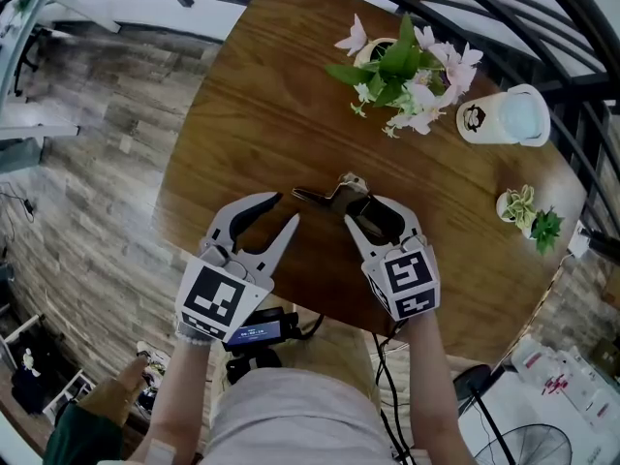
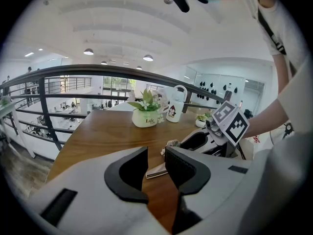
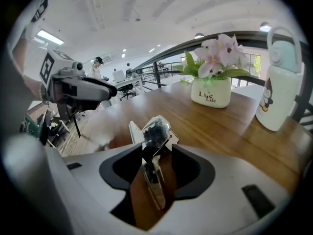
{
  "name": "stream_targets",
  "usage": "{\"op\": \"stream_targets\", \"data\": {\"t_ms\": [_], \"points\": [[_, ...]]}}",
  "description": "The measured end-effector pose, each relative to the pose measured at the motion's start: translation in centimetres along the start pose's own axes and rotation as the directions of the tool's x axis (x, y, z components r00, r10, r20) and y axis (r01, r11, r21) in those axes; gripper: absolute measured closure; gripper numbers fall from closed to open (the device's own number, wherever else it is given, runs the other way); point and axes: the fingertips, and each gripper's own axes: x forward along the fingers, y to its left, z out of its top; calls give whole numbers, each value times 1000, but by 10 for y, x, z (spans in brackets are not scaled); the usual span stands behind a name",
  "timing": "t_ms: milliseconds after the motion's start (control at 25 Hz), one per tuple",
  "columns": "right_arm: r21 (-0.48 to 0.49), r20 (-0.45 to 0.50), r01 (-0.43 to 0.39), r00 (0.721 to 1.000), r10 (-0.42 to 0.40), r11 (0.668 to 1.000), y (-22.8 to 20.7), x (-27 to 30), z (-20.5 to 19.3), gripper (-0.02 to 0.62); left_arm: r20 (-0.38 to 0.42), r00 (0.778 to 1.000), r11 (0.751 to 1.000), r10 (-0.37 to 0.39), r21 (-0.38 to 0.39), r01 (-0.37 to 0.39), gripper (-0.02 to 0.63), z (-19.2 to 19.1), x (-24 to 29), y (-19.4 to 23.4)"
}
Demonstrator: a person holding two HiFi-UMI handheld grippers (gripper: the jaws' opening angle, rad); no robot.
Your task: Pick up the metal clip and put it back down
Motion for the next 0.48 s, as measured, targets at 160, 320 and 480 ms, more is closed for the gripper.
{"op": "stream_targets", "data": {"t_ms": [160, 320, 480], "points": [[-50, -45, -26, 999, 24, 998, 8, 0, -9, 364, 2, 1000, 1000, 0, 1, 0, 492, -1, 3, 0], [-128, -75, -13, 997, 3, 992, 9, 2, -16, 367, 1, 1000, 1000, 0, 0, 0, 492, -1, 6, -2], [-172, -80, 3, 997, -17, 985, 7, 1, -15, 440, -4, 1000, 1000, 0, -8, 0, 492, -2, 5, -3]]}}
